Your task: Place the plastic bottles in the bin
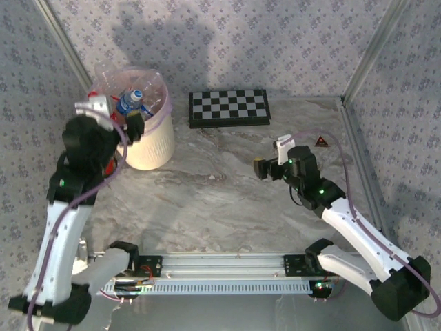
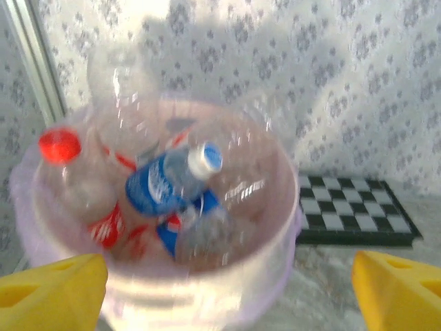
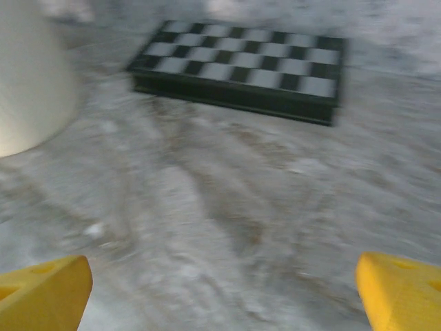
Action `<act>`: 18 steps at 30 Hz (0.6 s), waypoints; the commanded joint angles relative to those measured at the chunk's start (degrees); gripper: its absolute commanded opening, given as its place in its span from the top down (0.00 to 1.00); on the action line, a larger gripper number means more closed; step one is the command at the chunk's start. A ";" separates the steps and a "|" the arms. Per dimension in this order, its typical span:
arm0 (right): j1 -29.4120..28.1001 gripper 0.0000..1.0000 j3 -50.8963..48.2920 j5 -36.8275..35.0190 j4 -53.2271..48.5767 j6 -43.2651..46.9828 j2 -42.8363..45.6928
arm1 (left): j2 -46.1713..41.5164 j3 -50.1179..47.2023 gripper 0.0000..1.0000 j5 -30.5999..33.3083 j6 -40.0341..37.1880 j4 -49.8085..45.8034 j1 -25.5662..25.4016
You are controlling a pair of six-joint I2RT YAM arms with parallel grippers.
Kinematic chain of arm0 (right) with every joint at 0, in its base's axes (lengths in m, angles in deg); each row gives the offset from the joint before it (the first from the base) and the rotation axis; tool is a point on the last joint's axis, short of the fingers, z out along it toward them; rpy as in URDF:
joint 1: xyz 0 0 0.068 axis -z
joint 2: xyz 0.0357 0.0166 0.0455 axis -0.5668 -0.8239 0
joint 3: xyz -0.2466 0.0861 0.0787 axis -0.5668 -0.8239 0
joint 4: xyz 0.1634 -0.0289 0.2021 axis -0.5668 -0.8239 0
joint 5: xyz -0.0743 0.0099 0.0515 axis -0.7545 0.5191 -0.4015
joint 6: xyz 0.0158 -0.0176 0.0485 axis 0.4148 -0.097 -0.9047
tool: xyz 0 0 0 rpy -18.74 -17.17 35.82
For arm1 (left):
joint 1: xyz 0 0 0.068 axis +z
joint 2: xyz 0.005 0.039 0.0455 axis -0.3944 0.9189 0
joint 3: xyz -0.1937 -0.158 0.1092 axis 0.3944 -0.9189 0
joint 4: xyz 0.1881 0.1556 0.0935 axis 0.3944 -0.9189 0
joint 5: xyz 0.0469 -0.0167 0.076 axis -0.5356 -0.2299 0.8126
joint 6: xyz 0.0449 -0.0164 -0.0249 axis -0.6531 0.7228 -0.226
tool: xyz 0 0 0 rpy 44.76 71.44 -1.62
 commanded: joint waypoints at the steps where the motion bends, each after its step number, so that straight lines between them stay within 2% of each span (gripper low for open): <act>1: 4.41 0.00 -1.23 -13.92 -3.52 -2.01 -0.34 | -6.67 -14.85 0.01 9.48 -1.58 1.77 -0.54; 4: 9.57 0.00 -5.49 -16.67 -1.35 -3.40 -1.26 | -12.69 -27.65 0.00 16.54 -1.42 8.48 -0.44; 7: 14.24 0.00 -10.27 -16.45 2.61 -5.40 -2.05 | -14.33 -36.99 0.00 16.48 -0.45 14.94 0.17; 11: 18.10 0.00 -16.68 -17.94 9.99 -4.93 -2.55 | -12.34 -45.60 0.00 18.59 -0.61 25.14 0.77; 14: 19.79 0.00 -19.25 -18.16 14.18 -2.92 -4.82 | -9.85 -50.31 0.00 17.34 -2.56 33.44 2.84; 18: 21.96 0.00 -22.23 -16.39 22.66 -1.29 -9.37 | -4.32 -53.33 0.00 11.02 -4.52 43.83 8.15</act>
